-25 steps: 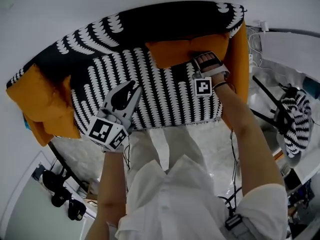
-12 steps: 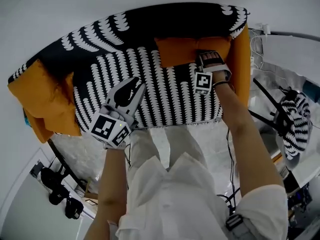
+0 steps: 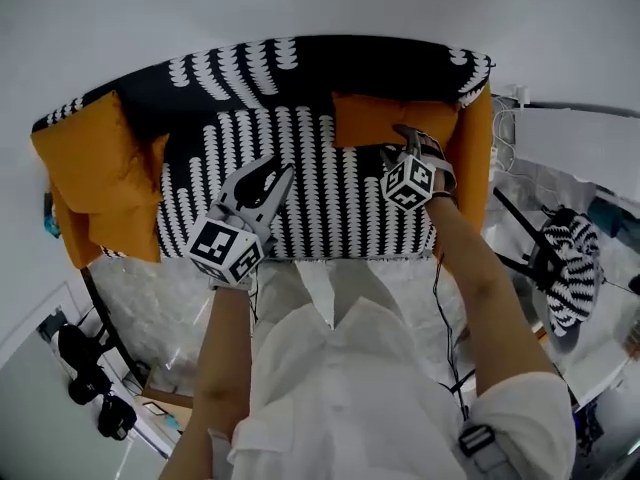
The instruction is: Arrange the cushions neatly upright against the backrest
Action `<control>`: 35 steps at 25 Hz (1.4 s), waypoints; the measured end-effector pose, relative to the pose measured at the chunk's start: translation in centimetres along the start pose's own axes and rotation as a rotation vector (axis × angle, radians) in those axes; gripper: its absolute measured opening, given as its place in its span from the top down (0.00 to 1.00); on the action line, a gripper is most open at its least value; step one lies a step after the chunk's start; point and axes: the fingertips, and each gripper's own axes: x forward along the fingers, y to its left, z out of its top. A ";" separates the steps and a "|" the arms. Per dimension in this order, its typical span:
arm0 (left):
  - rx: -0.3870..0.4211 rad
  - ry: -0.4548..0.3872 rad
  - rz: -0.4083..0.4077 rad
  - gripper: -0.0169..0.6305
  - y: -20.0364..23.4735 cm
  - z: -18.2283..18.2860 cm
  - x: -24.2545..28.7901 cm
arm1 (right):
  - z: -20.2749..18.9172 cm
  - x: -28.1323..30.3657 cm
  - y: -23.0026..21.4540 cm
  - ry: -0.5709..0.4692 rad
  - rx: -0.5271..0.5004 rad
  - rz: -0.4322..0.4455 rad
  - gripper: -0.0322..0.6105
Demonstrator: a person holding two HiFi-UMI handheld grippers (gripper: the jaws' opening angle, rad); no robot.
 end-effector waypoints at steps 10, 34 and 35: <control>-0.015 -0.106 0.154 0.82 2.6 3.2 -10.7 | 17.2 -9.4 2.3 -0.334 0.387 0.175 0.70; -0.155 -0.298 0.580 0.82 26.7 -1.1 -40.0 | 59.6 -0.6 16.1 -0.506 0.392 0.603 0.58; -0.150 -0.292 0.580 0.82 27.7 -1.1 -40.7 | 60.6 0.4 16.6 -0.493 0.385 0.597 0.57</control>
